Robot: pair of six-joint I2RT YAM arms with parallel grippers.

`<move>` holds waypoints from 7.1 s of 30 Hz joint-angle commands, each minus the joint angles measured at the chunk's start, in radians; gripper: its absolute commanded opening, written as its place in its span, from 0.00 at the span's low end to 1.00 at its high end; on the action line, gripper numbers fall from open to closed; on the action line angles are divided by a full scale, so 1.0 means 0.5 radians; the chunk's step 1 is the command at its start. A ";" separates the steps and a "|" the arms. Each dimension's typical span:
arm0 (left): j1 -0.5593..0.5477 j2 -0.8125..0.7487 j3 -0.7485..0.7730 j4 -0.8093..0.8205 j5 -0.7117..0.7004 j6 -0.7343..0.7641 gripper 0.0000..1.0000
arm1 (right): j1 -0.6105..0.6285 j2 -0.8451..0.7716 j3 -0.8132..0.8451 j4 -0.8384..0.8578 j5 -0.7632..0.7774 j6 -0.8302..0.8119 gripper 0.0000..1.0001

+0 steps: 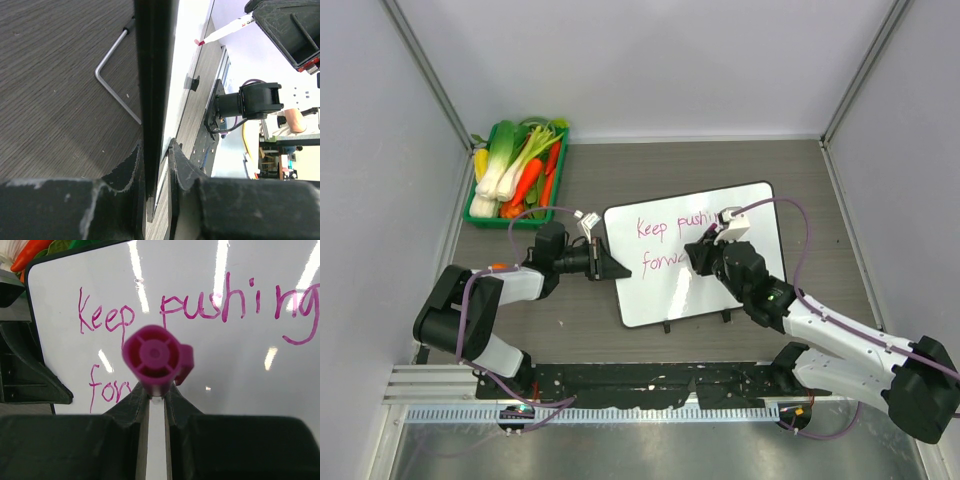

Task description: Write a sentence on the whiteboard

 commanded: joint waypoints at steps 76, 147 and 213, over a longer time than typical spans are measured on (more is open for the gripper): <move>-0.044 0.067 -0.030 -0.268 -0.378 0.239 0.00 | -0.029 0.002 0.187 -0.077 0.180 -0.120 0.01; -0.044 0.067 -0.027 -0.268 -0.378 0.239 0.00 | -0.100 -0.047 0.080 -0.095 0.266 -0.092 0.01; -0.047 0.064 -0.030 -0.268 -0.381 0.239 0.00 | -0.100 -0.170 -0.068 -0.212 0.137 -0.034 0.01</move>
